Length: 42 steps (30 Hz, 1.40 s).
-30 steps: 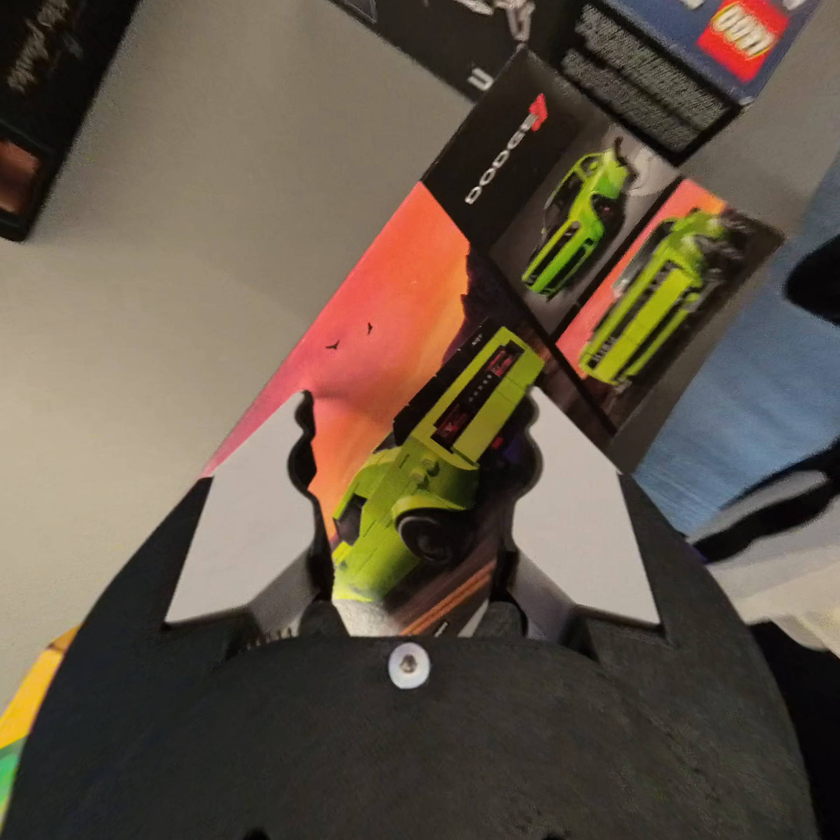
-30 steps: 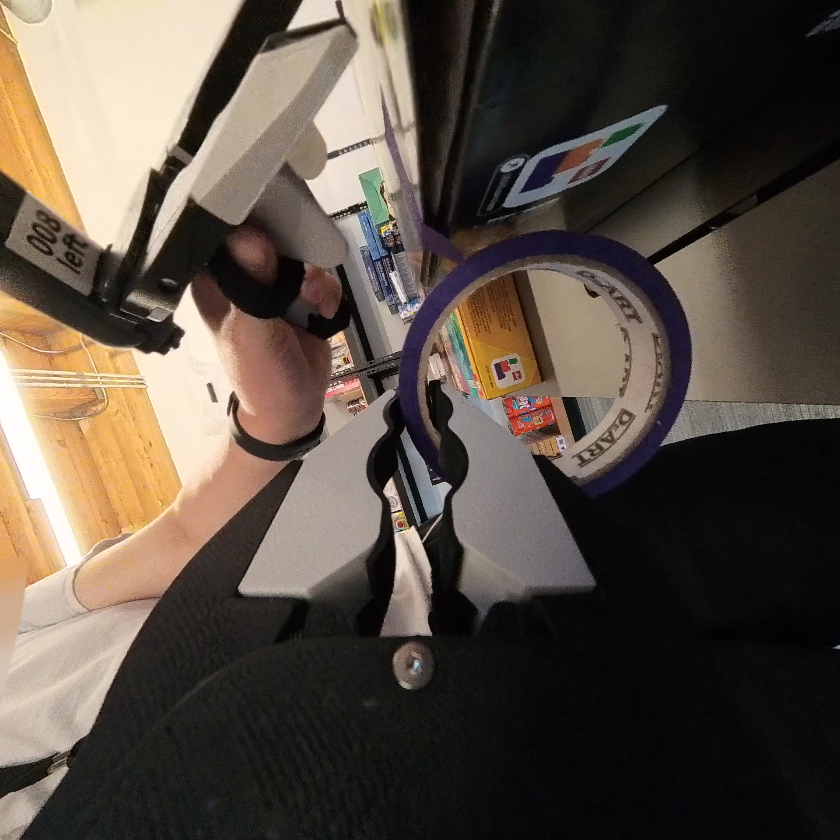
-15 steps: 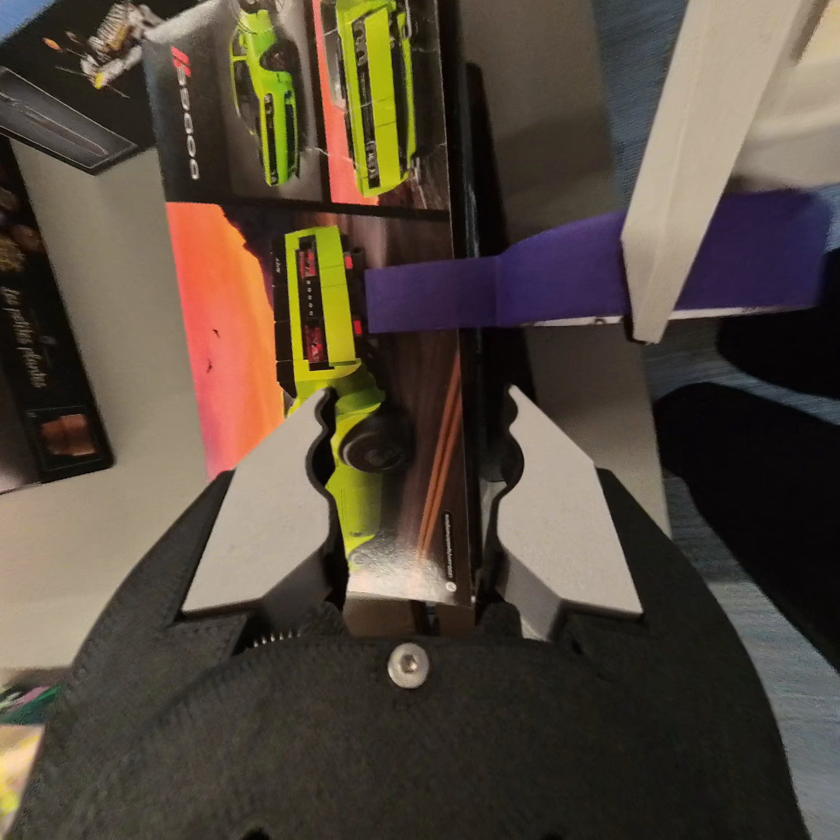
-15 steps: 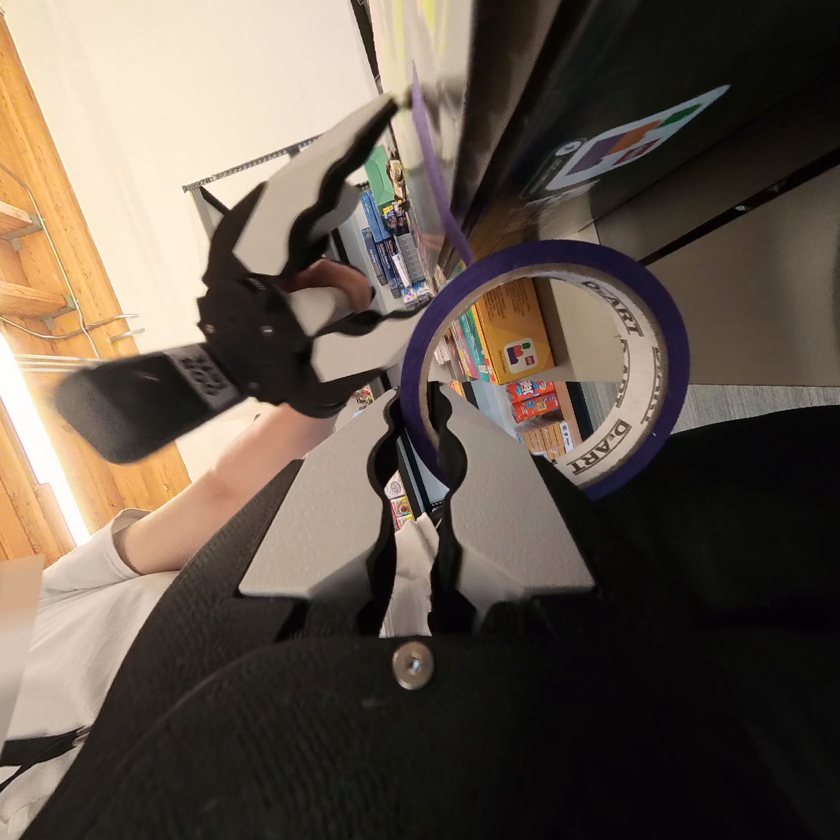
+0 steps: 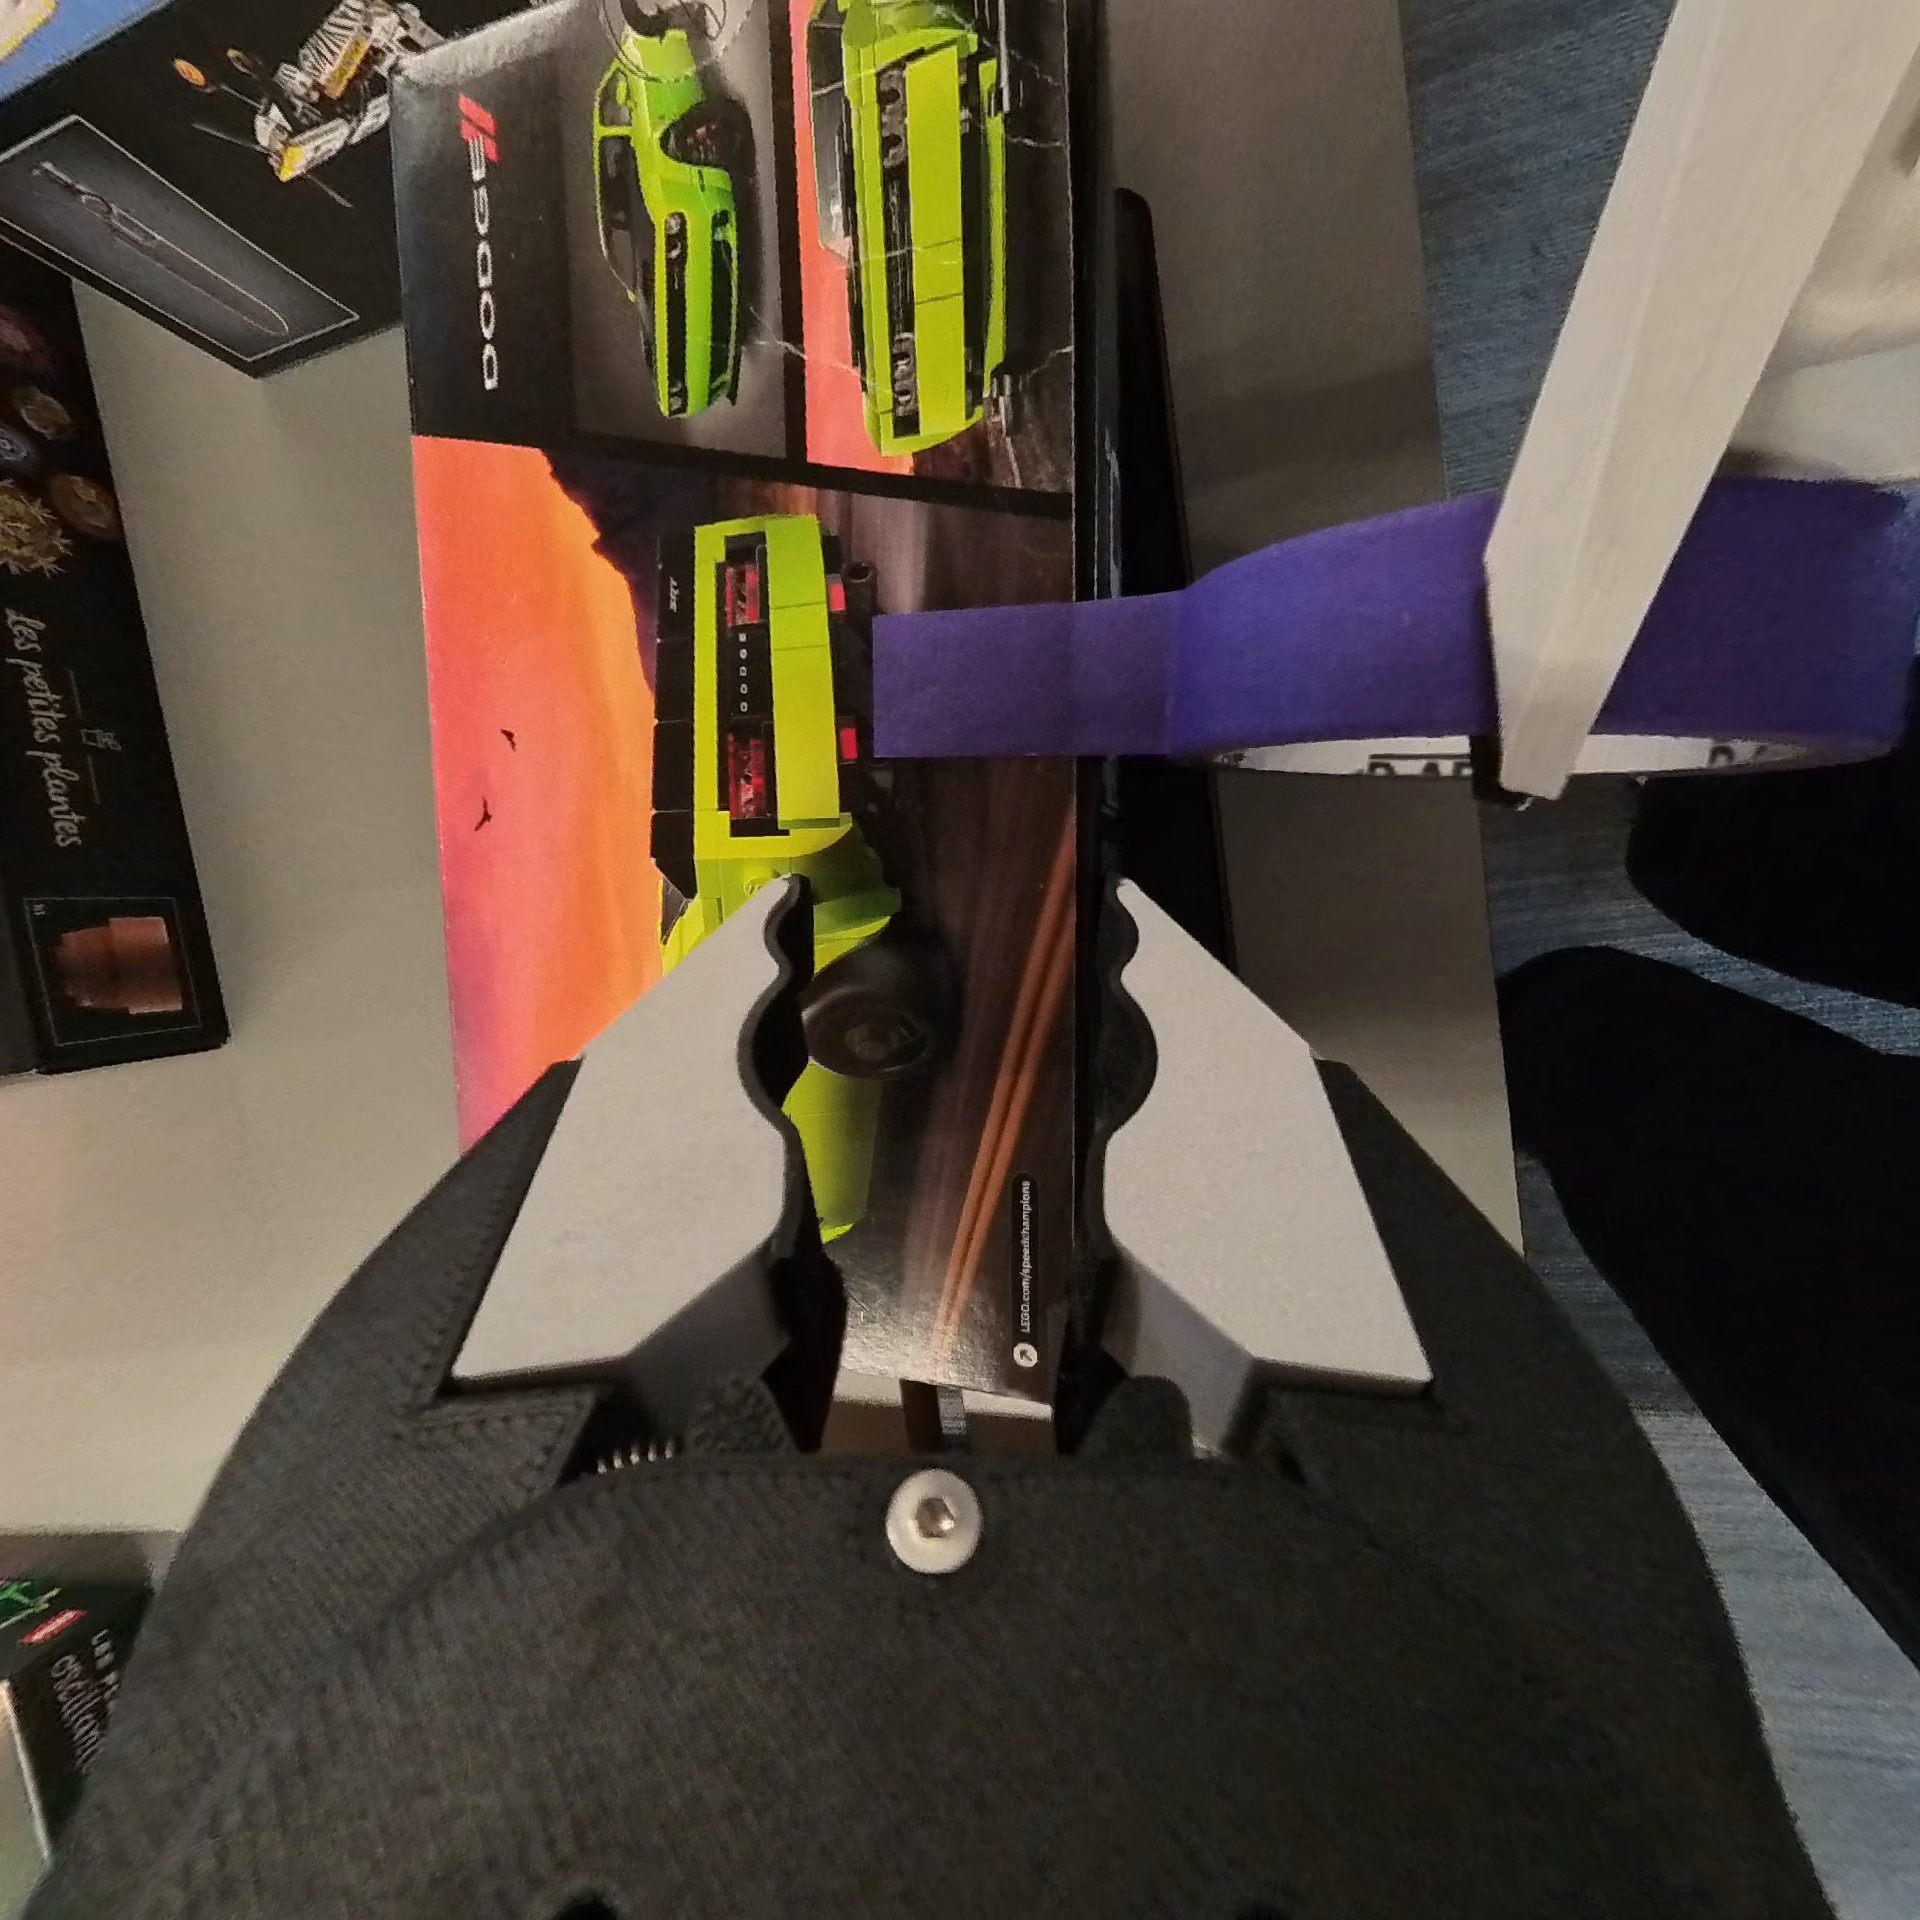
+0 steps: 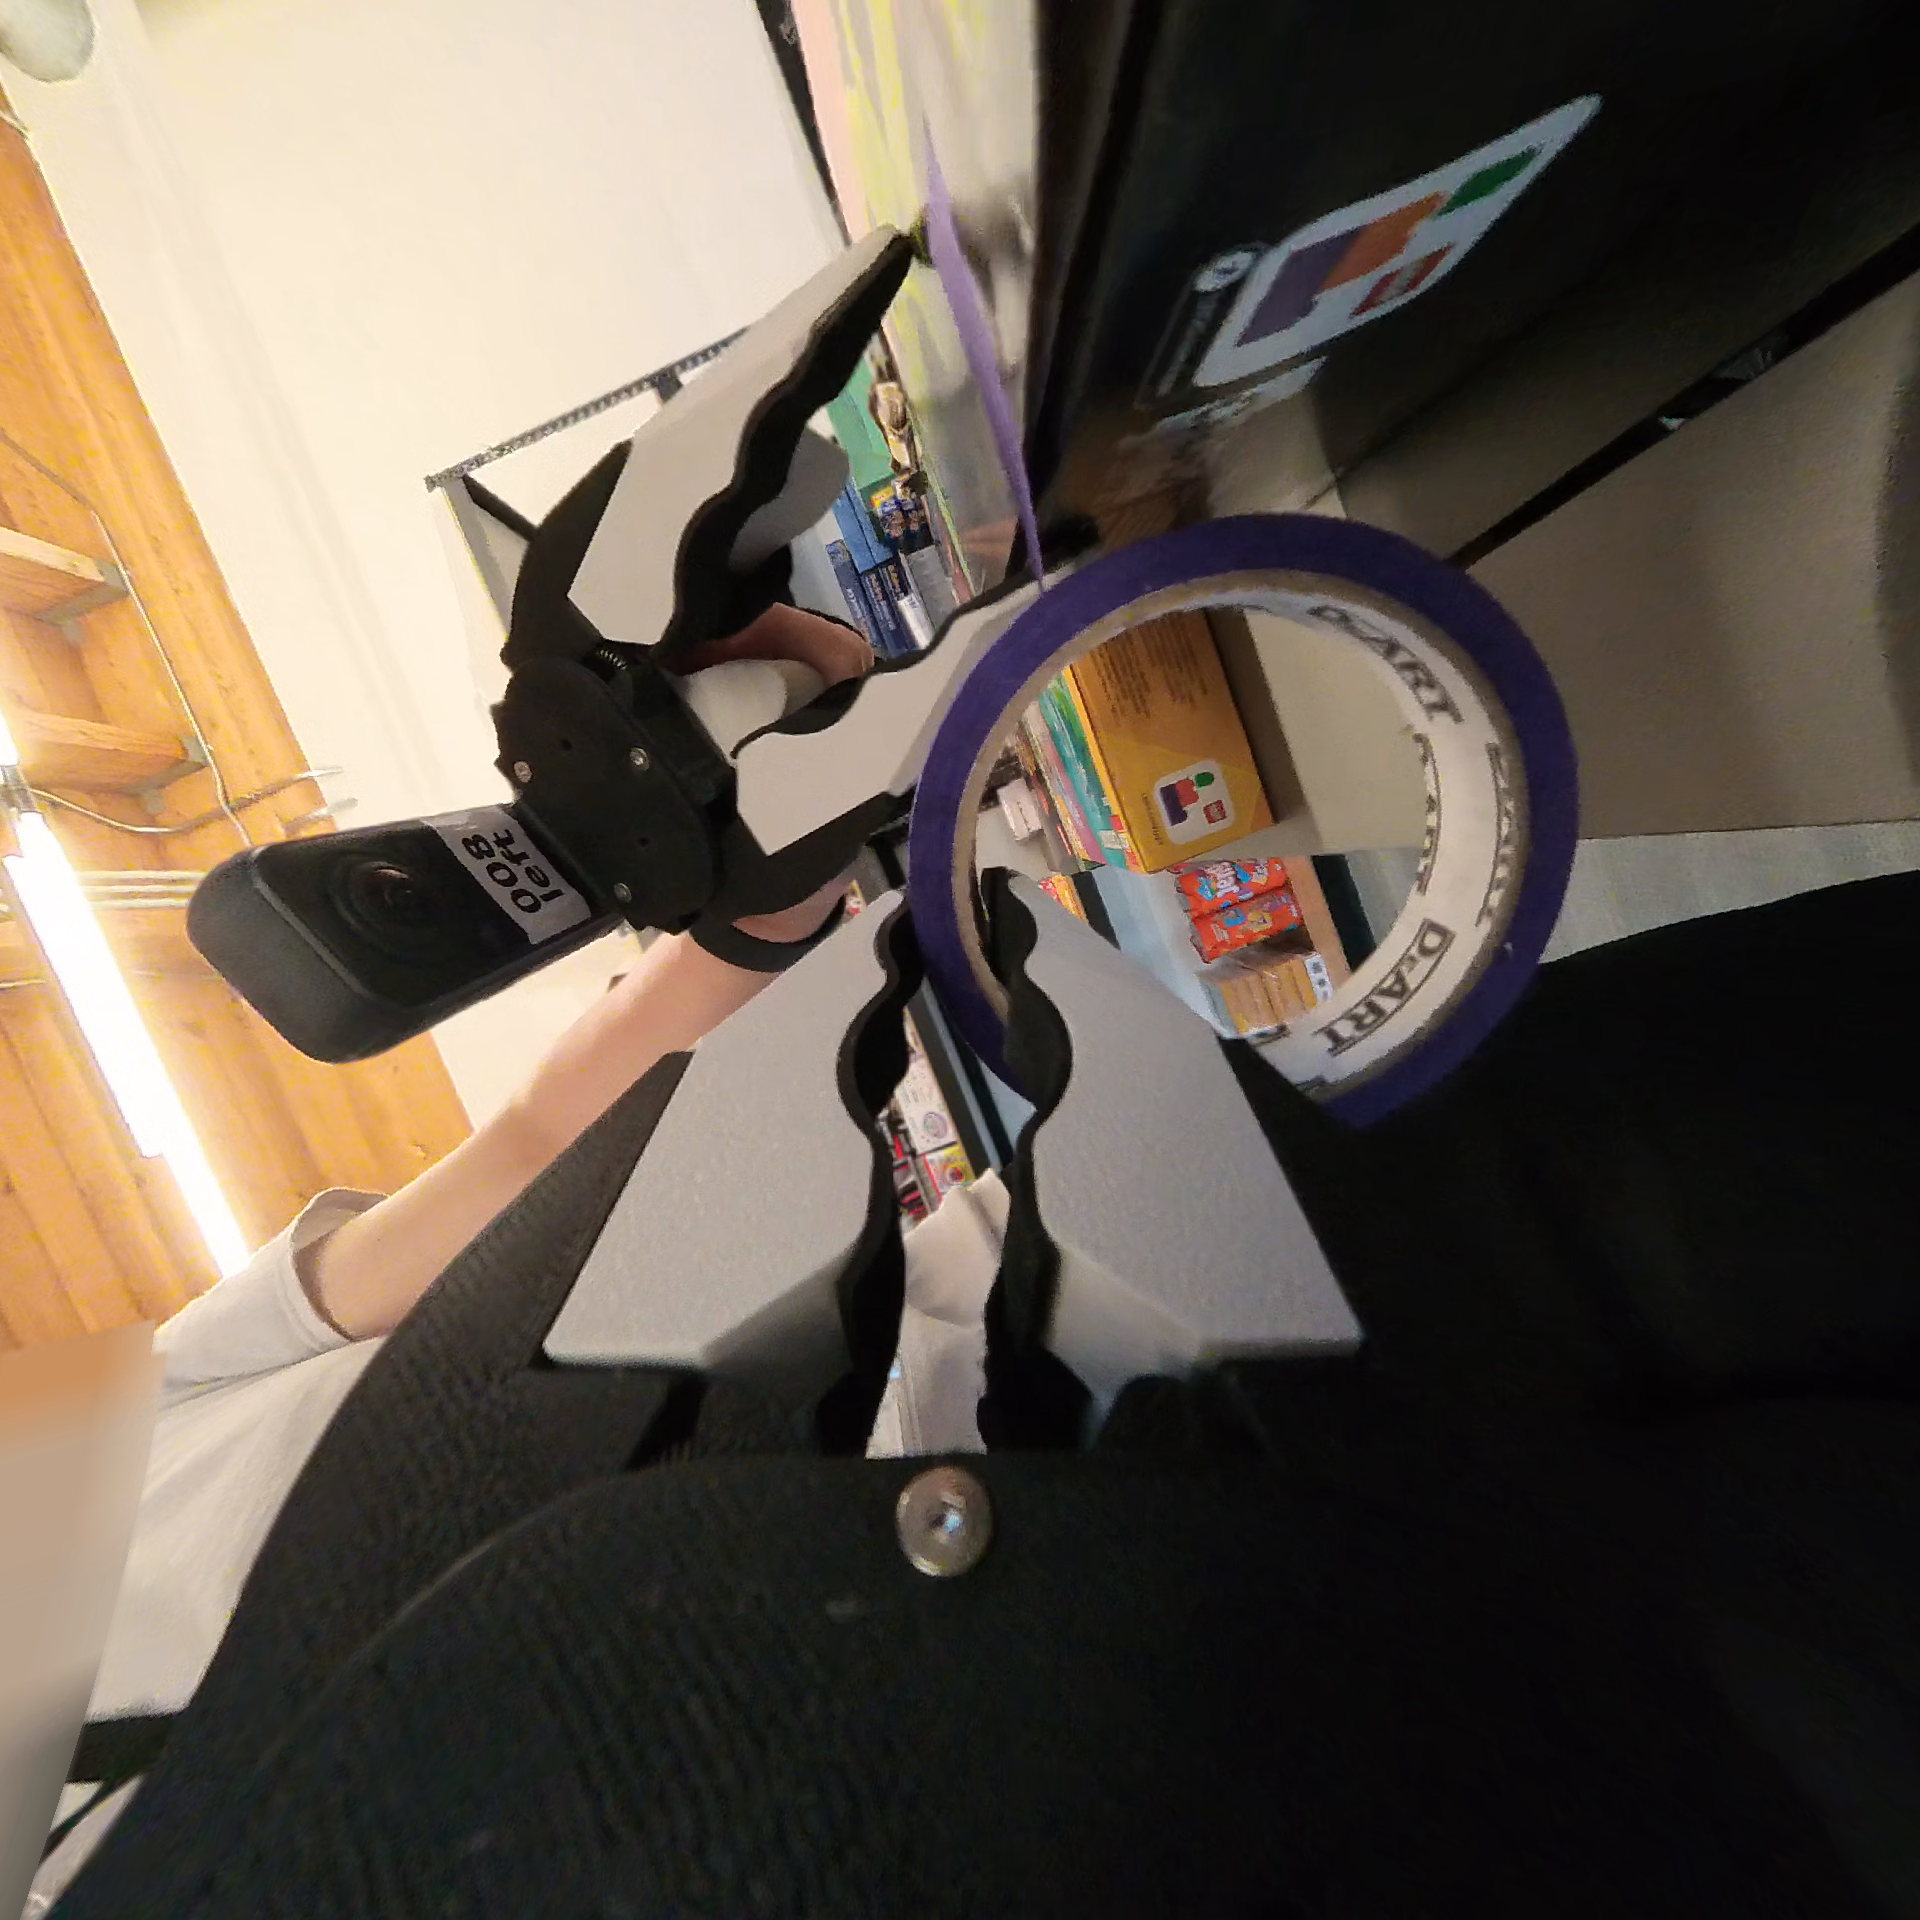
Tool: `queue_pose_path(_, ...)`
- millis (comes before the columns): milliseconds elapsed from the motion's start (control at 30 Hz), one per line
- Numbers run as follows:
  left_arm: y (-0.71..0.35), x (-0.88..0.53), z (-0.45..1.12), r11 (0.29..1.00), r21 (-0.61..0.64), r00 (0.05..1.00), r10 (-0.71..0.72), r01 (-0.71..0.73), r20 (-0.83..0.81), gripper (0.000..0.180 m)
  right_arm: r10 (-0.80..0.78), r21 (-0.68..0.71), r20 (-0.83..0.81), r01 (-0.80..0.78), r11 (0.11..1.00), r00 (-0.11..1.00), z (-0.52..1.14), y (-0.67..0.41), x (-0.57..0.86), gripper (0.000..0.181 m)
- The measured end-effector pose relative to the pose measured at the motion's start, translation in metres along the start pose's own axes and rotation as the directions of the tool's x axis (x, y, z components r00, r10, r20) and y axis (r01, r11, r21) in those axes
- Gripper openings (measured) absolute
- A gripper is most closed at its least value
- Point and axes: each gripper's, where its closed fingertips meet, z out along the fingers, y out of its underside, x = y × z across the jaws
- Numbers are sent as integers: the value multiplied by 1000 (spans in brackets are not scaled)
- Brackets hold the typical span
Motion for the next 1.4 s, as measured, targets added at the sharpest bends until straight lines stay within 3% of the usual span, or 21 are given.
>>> queue_pose_path(733,-2,0,-4,1000,-4,1000,9,-9,12,53,125,6,56,-126,992,991,5,-17,23,13)
queue_pose_path(833,-11,4,-15,997,63,998,-49,53,-49,55,136,7,68,-137,991,988,4,-18,23,13)
queue_pose_path(933,-26,13,-28,989,145,996,31,-19,-82,54,131,5,68,-132,991,989,4,-18,23,12)
queue_pose_path(1033,-42,20,-26,982,188,991,61,-38,-122,40,133,4,66,-133,991,989,5,-18,25,13)
queue_pose_path(1167,-40,11,-8,992,123,992,-16,32,-129,38,140,4,69,-140,990,988,5,-18,27,13)
queue_pose_path(1400,-37,7,9,998,62,999,12,-9,-50,36,148,2,81,-149,989,986,5,-19,28,13)
